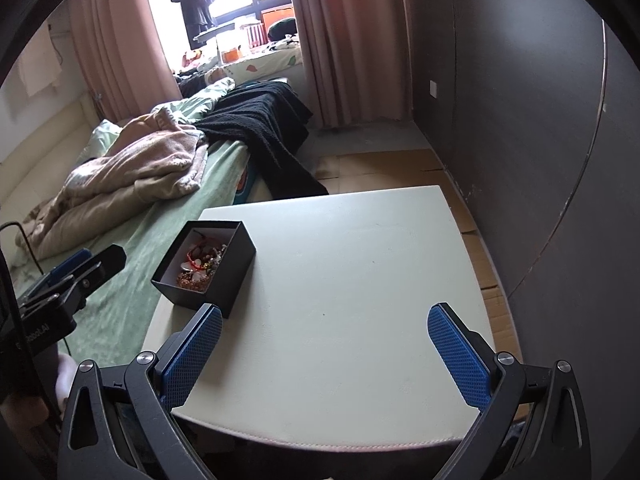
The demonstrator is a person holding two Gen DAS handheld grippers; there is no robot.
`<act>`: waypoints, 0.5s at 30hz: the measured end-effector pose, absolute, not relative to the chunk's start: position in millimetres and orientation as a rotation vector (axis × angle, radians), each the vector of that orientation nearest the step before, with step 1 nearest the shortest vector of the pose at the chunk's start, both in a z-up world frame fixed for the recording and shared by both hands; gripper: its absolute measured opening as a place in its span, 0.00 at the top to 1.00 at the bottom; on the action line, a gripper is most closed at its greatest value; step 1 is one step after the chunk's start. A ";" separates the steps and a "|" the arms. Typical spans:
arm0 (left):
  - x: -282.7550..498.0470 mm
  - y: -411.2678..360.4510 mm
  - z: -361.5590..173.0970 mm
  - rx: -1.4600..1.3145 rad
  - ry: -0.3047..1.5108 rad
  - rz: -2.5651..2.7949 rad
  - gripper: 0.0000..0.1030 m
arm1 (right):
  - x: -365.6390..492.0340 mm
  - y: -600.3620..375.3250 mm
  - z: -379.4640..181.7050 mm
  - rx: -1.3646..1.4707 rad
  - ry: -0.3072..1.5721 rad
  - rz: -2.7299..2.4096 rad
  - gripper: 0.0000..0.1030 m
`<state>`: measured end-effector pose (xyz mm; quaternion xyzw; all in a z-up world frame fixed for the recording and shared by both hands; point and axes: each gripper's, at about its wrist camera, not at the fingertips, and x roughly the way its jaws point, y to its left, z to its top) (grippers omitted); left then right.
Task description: Organize jewelry
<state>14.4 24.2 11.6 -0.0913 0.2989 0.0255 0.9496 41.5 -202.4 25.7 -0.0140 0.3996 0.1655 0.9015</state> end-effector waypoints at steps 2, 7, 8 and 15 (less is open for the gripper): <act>14.2 22.7 11.9 -0.182 0.609 0.049 0.00 | 41.3 -203.9 26.8 -0.023 0.824 0.339 0.00; 12.9 21.1 11.4 -0.171 0.612 0.050 0.00 | 40.6 -209.5 30.3 0.006 0.813 0.336 0.00; 12.8 21.0 11.3 -0.171 0.613 0.050 0.00 | 40.5 -210.0 30.8 0.006 0.813 0.337 0.00; 12.4 20.9 12.7 -0.175 0.612 0.047 0.00 | 38.6 -211.1 35.7 -0.001 0.810 0.334 0.00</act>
